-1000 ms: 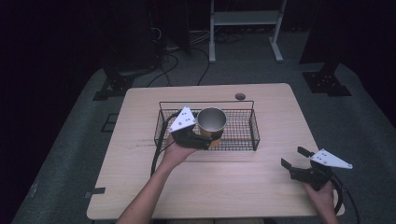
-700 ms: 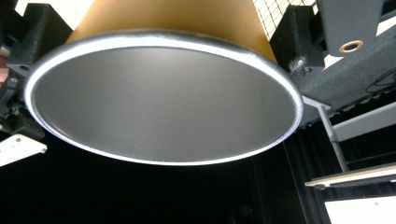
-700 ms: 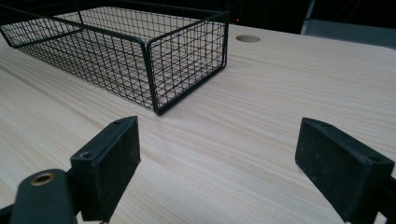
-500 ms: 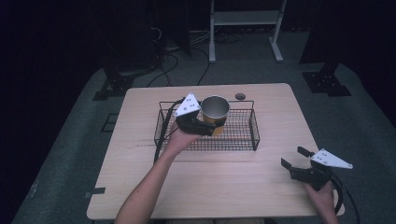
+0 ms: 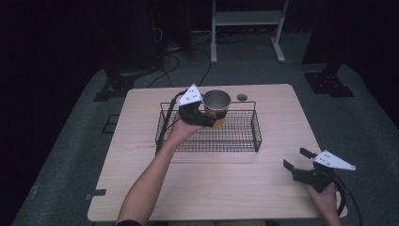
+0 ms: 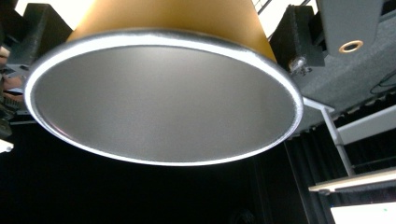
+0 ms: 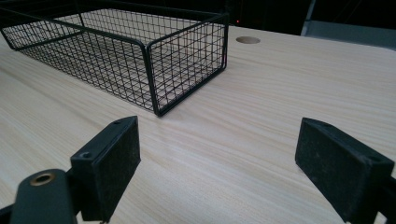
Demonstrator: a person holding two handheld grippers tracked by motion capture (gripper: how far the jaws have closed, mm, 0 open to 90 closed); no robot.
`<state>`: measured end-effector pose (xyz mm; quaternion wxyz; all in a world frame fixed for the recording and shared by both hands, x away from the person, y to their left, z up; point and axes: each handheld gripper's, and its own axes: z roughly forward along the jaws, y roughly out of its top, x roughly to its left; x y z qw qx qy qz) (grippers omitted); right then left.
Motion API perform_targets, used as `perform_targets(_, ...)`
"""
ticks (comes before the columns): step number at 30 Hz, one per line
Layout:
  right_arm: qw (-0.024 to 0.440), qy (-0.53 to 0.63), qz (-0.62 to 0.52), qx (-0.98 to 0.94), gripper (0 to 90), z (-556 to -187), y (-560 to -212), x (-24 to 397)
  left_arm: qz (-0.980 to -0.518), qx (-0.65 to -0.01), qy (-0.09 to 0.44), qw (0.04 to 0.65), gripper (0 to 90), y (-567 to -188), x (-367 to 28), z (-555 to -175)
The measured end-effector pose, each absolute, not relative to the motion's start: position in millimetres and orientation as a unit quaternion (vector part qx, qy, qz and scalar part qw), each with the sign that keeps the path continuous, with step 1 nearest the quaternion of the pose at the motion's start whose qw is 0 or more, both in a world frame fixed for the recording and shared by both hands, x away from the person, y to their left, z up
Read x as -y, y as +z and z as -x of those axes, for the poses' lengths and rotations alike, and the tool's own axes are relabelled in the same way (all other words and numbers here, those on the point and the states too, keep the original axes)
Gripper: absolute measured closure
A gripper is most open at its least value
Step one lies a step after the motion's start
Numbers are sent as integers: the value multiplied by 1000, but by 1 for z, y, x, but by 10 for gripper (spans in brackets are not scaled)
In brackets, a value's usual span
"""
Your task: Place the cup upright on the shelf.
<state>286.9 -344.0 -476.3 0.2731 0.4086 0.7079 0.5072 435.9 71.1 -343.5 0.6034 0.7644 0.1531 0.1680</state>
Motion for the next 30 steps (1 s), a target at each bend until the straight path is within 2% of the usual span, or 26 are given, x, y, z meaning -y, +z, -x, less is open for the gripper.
perform_targets(10, 274, 508, -407, -708, 130, -287, -476, 344, -761, -152, 156, 611, 140, -353, -76, -455)
perform_targets(30, 274, 508, -407, -708, 130, -287, -476, 344, -804, -139, 105, 568, 140, -391, -60, -487)
